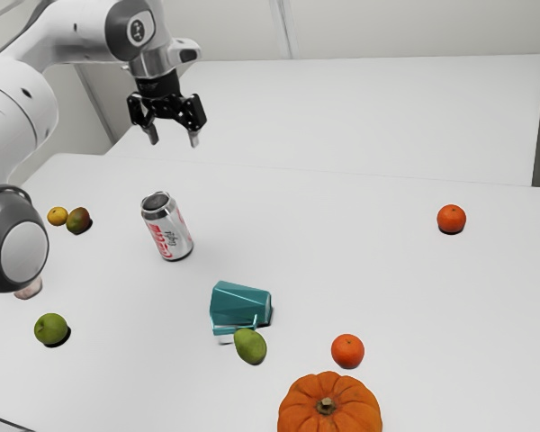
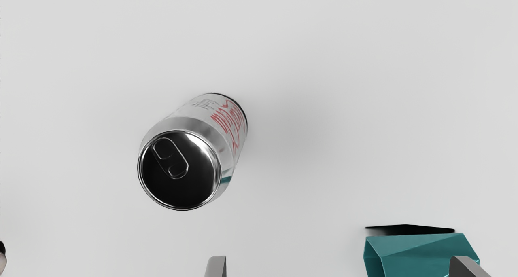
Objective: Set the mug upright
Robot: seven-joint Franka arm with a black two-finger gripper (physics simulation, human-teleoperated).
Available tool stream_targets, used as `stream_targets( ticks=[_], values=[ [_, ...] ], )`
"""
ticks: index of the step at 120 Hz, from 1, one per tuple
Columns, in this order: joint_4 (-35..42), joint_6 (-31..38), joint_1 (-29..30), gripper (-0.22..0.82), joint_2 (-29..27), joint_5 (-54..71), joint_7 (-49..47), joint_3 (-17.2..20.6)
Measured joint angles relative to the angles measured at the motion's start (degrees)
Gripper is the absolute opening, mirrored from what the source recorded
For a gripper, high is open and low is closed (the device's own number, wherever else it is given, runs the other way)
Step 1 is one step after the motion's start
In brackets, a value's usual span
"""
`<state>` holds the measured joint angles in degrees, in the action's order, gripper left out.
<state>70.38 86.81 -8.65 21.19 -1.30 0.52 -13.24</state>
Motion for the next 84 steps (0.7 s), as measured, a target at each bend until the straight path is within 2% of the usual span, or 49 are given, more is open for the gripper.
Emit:
stream_targets(
  ticks=[28, 41, 67, 84],
  values=[
    [-0.8, -0.58, 0.16, 0.6, -0.05, -0.3, 0.55, -0.49],
    [1.14, 0.04, -0.33, 0.6, -0.75, -2.63, 0.65, -0.65],
    [24.63, 11.04, -1.22, 0.6, -12.36, -5.76, -0.48, -0.4],
    [36.51, 18.15, -2.37, 0.6, -17.76, -9.67, -3.28, -0.39]
  ],
)
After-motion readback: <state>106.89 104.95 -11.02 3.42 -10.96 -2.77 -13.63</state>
